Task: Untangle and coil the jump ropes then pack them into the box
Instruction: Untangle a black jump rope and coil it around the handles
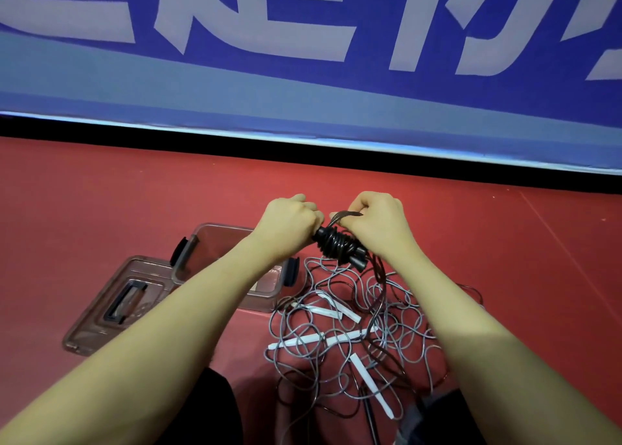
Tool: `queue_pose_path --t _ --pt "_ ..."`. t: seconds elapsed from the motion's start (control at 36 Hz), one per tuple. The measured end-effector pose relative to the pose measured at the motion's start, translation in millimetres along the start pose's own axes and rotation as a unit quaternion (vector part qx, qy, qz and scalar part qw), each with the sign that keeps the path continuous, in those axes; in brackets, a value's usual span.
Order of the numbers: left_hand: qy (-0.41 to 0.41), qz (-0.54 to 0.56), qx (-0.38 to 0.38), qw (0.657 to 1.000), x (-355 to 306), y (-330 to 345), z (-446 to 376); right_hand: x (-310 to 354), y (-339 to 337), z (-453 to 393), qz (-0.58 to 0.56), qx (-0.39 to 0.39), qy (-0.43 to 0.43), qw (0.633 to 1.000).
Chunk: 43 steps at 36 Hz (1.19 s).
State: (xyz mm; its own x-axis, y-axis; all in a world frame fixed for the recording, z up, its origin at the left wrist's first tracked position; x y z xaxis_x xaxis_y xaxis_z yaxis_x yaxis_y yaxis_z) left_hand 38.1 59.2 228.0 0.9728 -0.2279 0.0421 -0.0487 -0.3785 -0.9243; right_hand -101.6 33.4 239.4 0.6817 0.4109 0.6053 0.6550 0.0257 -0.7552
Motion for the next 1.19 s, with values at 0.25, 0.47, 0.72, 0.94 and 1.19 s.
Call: queue_pose_path --t 0.25,0.47,0.72,0.94,1.19 --pt "0.103 0.039 -0.072 0.991 -4.8 -9.2 1.7 2.8 -1.0 1.2 0.026 0.013 -0.040 0.999" --pt "0.077 0.170 -0.183 0.965 -7.6 -26.5 0.3 12.7 -8.3 0.9 0.032 -0.010 -0.065 0.997" --pt "-0.284 0.402 -0.095 0.865 13.4 -29.4 -6.8 17.1 -4.7 2.4 0.100 0.002 -0.115 0.988" --pt "-0.390 0.327 0.022 0.861 19.9 -11.8 -3.9 25.3 8.1 8.1 0.175 0.106 -0.166 0.965" --pt "-0.382 0.109 0.101 0.912 25.0 5.7 2.5 43.7 6.5 12.9 0.113 0.143 -0.179 0.967"
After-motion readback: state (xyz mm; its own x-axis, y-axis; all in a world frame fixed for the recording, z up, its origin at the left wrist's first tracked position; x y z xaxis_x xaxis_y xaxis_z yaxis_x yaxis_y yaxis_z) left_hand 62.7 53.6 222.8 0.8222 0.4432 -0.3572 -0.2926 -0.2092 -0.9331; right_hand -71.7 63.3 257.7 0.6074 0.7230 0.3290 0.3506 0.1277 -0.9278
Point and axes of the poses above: each hand's wrist, its own z-axis away from the middle knuckle, its own y-axis out of the palm, x = y × z, the point moved 4 cm from there along -z, towards the middle knuckle, and after that the axes turned 12 degrees about -y, right-handed, at the moved point
